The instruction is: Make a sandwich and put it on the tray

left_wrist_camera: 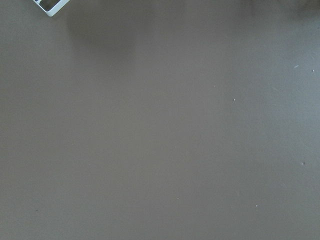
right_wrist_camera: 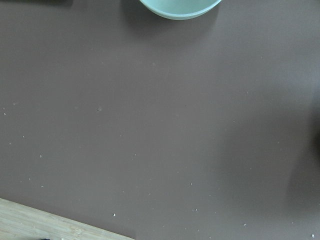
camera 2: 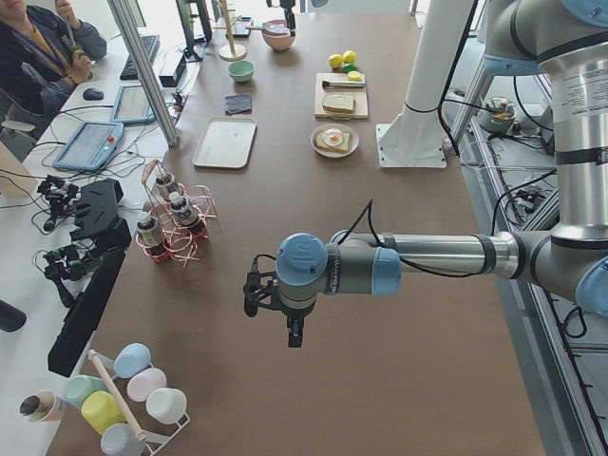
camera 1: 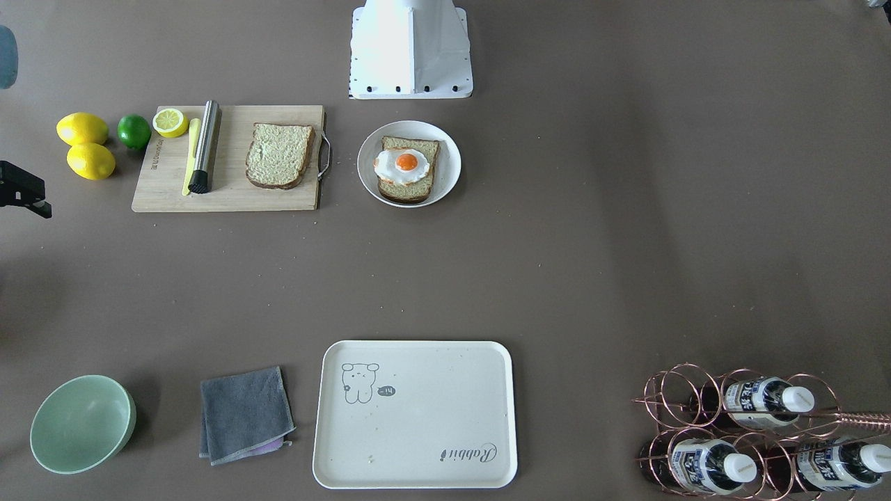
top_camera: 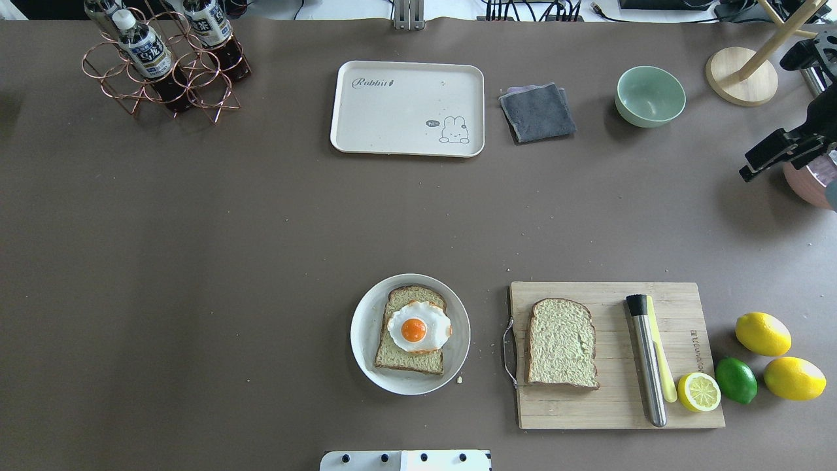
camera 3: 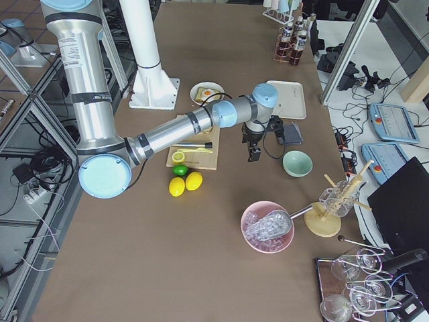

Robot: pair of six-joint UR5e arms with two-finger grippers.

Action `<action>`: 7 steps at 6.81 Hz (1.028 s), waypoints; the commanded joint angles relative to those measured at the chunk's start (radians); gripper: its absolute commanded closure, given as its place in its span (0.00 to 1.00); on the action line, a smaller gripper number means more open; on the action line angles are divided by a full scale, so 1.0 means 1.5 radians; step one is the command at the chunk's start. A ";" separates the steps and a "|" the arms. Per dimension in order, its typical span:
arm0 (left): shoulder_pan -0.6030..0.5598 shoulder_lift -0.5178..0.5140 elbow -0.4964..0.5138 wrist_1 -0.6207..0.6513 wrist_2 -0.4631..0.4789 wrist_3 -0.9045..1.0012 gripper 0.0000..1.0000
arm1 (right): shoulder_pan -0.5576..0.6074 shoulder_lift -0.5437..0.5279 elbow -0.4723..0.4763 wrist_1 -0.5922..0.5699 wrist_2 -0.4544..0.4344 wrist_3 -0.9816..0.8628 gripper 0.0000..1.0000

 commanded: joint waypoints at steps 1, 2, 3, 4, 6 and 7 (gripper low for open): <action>0.001 0.001 0.001 0.002 0.006 -0.001 0.02 | 0.004 -0.003 -0.004 -0.001 -0.001 0.000 0.00; 0.004 -0.002 -0.002 0.003 0.029 -0.027 0.02 | 0.012 -0.003 -0.005 -0.009 -0.002 0.000 0.00; 0.006 0.002 -0.017 0.005 0.053 -0.034 0.02 | 0.021 0.001 -0.004 -0.034 -0.028 -0.001 0.00; 0.008 -0.002 -0.018 0.012 0.068 -0.044 0.02 | 0.029 0.001 -0.005 -0.050 -0.056 -0.010 0.00; 0.027 -0.006 -0.018 0.021 0.088 -0.058 0.02 | 0.054 0.001 -0.043 -0.057 -0.085 -0.075 0.00; 0.028 -0.004 -0.017 0.021 0.088 -0.058 0.02 | 0.065 -0.006 -0.061 -0.055 -0.084 -0.106 0.00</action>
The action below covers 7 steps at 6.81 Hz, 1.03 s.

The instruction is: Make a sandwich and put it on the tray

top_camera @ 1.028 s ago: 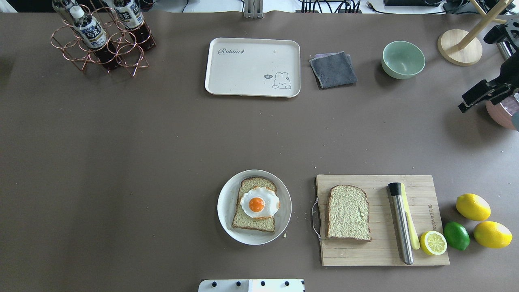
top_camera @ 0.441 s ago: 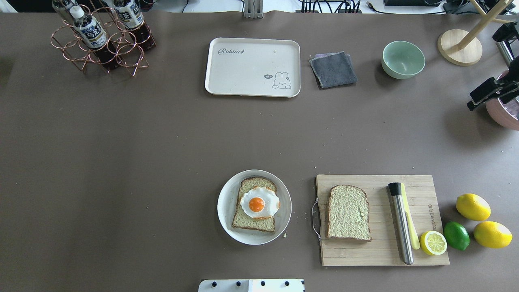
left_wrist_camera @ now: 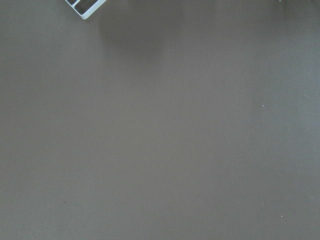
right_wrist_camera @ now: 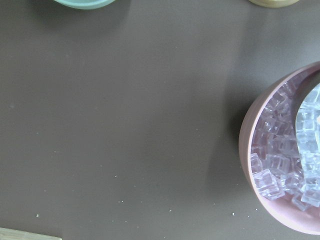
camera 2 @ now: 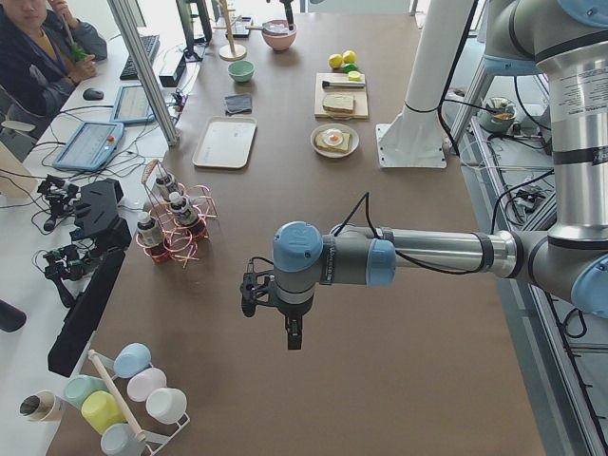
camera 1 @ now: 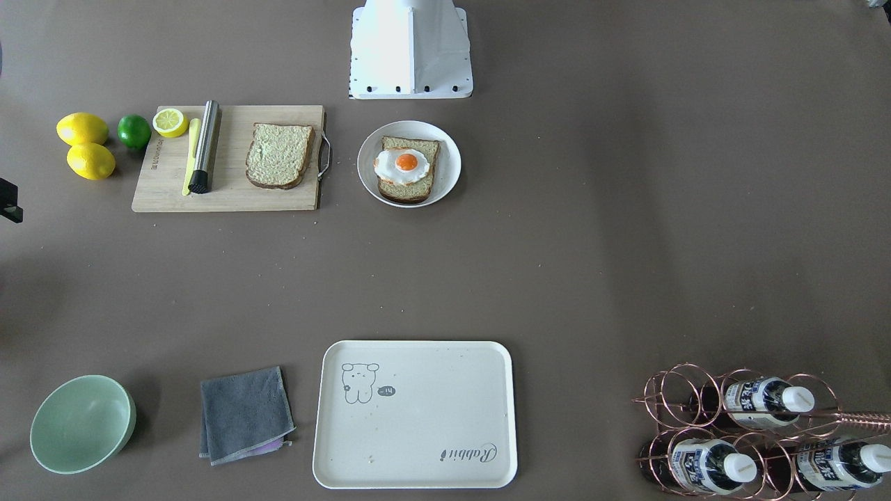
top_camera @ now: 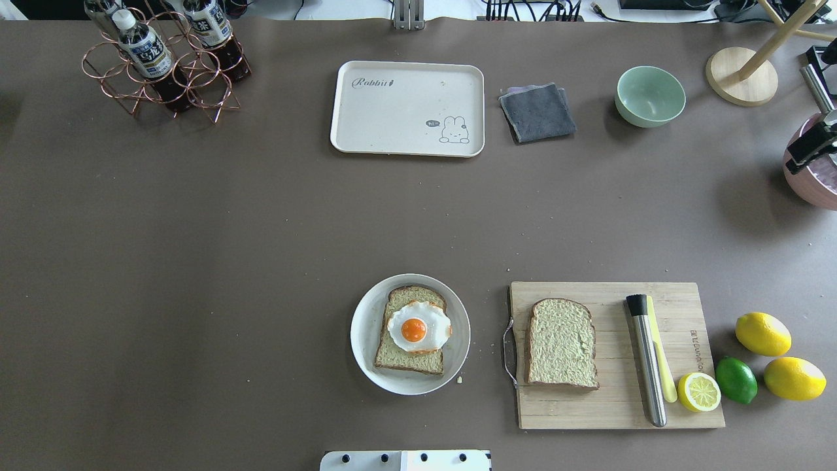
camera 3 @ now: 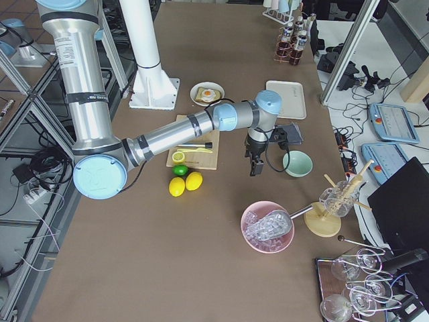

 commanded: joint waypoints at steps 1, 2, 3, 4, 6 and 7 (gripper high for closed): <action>0.004 0.001 0.000 0.000 0.003 -0.002 0.02 | 0.018 -0.020 -0.028 0.005 -0.004 -0.044 0.00; 0.011 0.001 0.000 0.000 0.002 -0.003 0.02 | 0.028 -0.026 -0.028 0.004 -0.003 -0.070 0.00; 0.018 0.001 -0.002 -0.002 -0.001 -0.003 0.02 | 0.051 -0.041 -0.027 0.005 0.000 -0.101 0.00; 0.025 0.000 -0.004 -0.004 -0.003 -0.003 0.02 | 0.061 -0.047 -0.026 0.005 0.000 -0.102 0.00; 0.037 0.001 -0.012 -0.006 -0.007 -0.002 0.02 | 0.065 -0.058 -0.017 0.005 0.016 -0.101 0.00; 0.048 0.001 -0.014 -0.006 -0.007 -0.002 0.02 | 0.065 -0.071 -0.007 0.005 0.061 -0.095 0.00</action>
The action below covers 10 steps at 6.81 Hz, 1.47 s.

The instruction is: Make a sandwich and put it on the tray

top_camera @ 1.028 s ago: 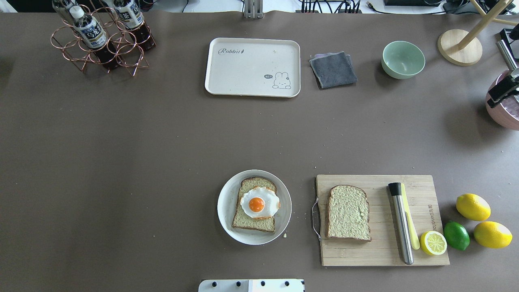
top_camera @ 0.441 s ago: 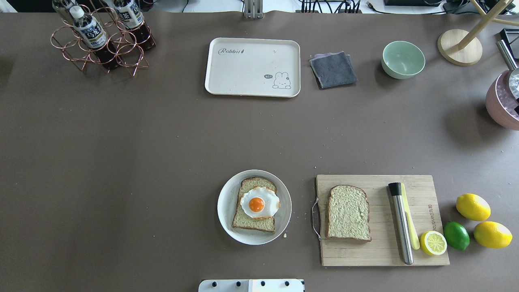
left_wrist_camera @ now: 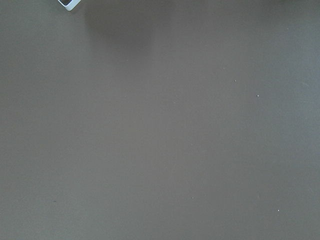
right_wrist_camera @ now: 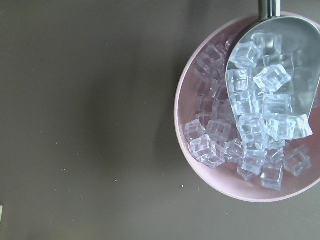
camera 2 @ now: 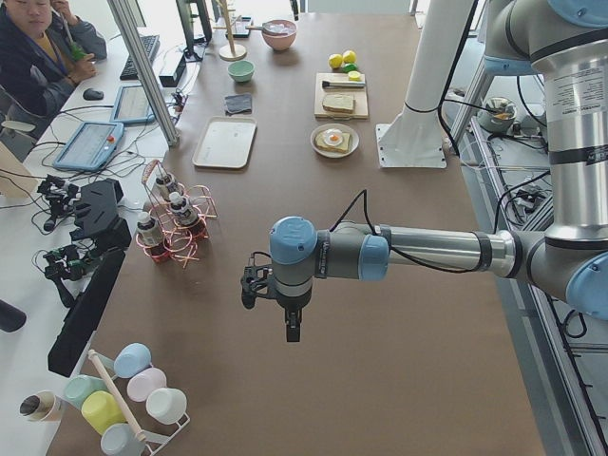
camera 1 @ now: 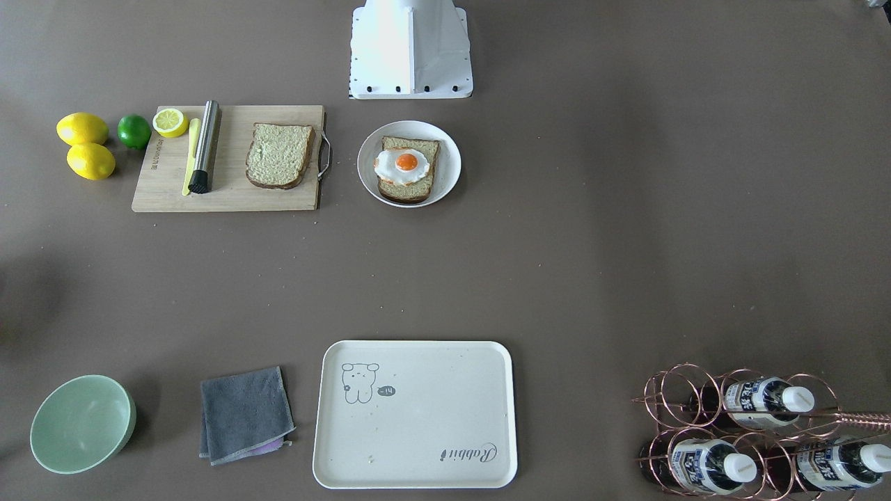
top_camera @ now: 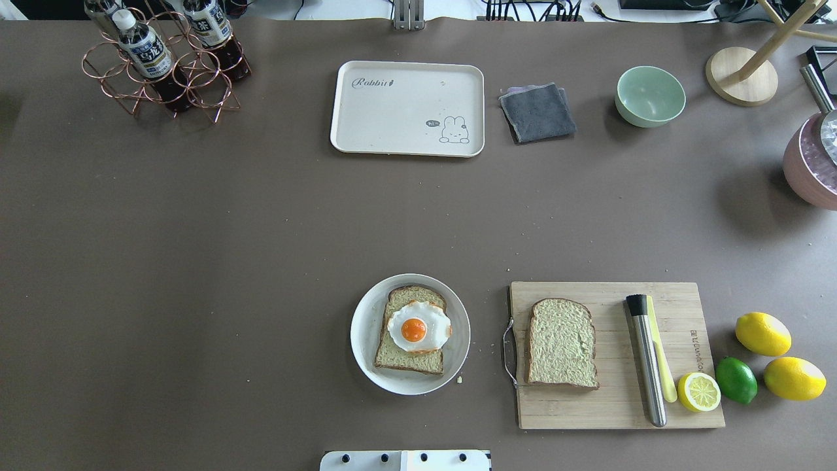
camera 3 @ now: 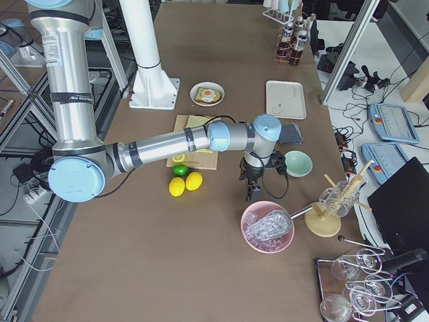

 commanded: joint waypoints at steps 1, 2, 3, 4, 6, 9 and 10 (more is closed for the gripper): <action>0.038 0.000 -0.010 -0.001 -0.001 0.000 0.02 | 0.000 -0.012 0.019 0.001 0.057 0.006 0.00; 0.044 0.001 -0.020 -0.002 -0.001 0.000 0.02 | -0.001 -0.017 0.038 0.001 0.067 0.006 0.00; 0.046 0.001 -0.022 -0.003 -0.002 0.001 0.02 | -0.007 -0.032 0.060 0.003 0.088 0.002 0.00; 0.046 0.002 -0.024 -0.003 -0.003 0.000 0.02 | -0.033 -0.063 0.102 0.034 0.095 0.005 0.00; 0.046 0.003 -0.024 -0.002 -0.035 -0.002 0.02 | -0.096 -0.074 0.120 0.101 0.122 0.048 0.00; 0.046 0.009 -0.024 -0.002 -0.035 -0.002 0.02 | -0.245 -0.092 0.148 0.298 0.120 0.390 0.00; 0.046 0.009 -0.026 -0.002 -0.035 -0.002 0.02 | -0.296 -0.092 0.145 0.382 0.123 0.527 0.01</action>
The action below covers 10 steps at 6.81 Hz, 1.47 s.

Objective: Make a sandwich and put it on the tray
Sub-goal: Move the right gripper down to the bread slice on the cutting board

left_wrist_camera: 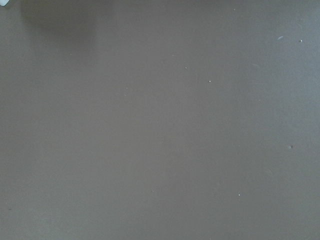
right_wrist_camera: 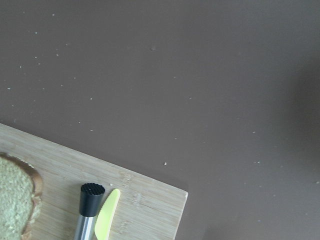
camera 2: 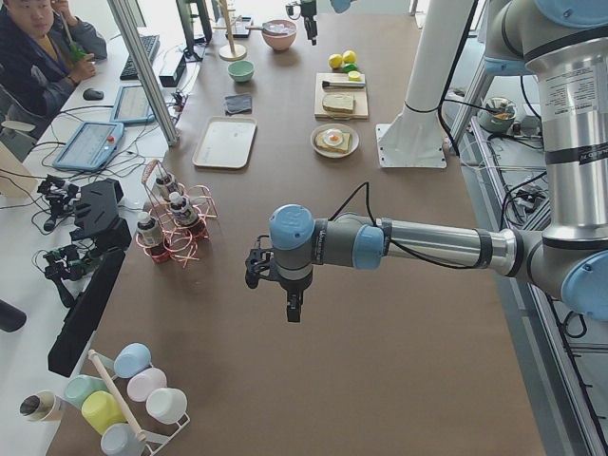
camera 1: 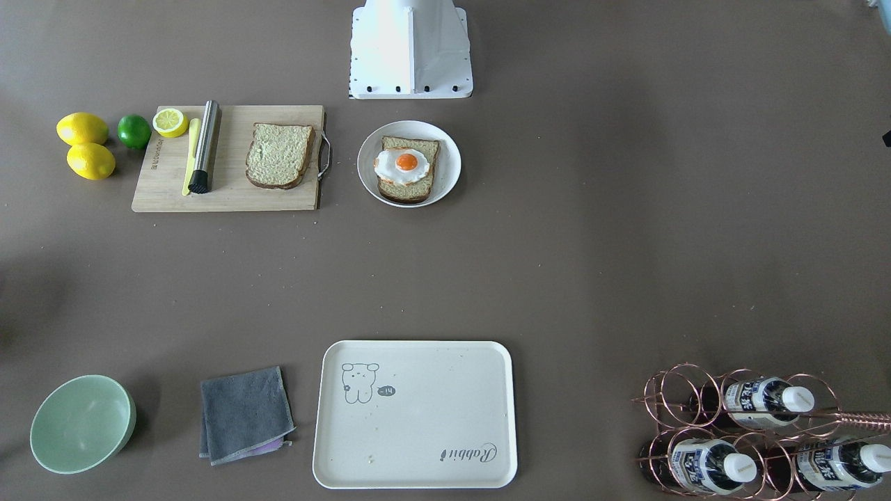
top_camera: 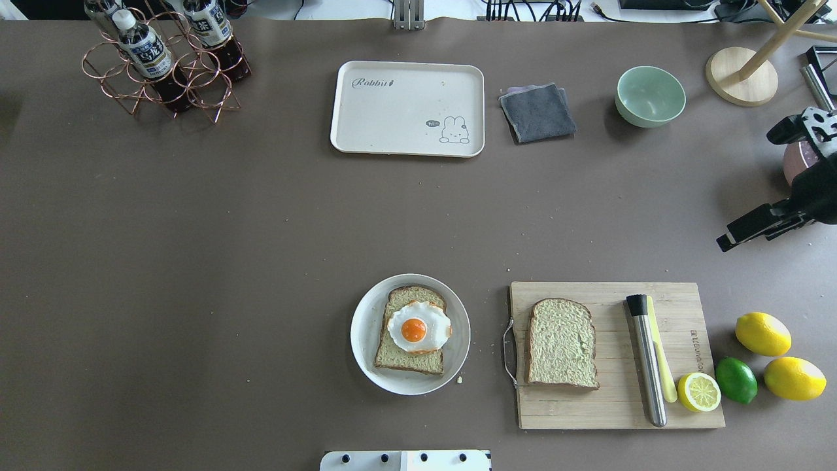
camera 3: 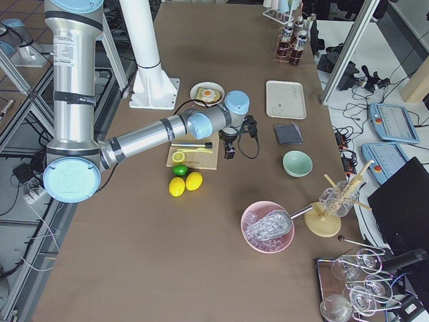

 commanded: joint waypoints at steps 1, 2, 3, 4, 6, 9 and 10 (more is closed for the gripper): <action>0.000 0.001 -0.001 0.000 0.000 0.000 0.02 | -0.130 0.002 -0.009 0.189 -0.016 0.274 0.03; 0.000 0.006 -0.001 0.000 0.000 0.000 0.02 | -0.184 0.005 -0.009 0.239 -0.062 0.344 0.07; 0.000 0.008 -0.002 0.000 0.000 0.000 0.02 | -0.233 0.017 -0.009 0.281 -0.124 0.441 0.10; -0.001 0.012 -0.007 0.000 0.000 0.000 0.02 | -0.279 0.033 -0.009 0.285 -0.173 0.510 0.14; -0.001 0.016 -0.013 0.000 0.000 0.000 0.02 | -0.336 0.033 -0.020 0.285 -0.220 0.548 0.23; -0.001 0.016 -0.017 -0.001 0.000 0.000 0.02 | -0.352 0.028 -0.040 0.286 -0.243 0.556 0.28; -0.001 0.016 -0.018 -0.001 0.000 0.000 0.02 | -0.356 0.033 -0.043 0.286 -0.245 0.557 0.32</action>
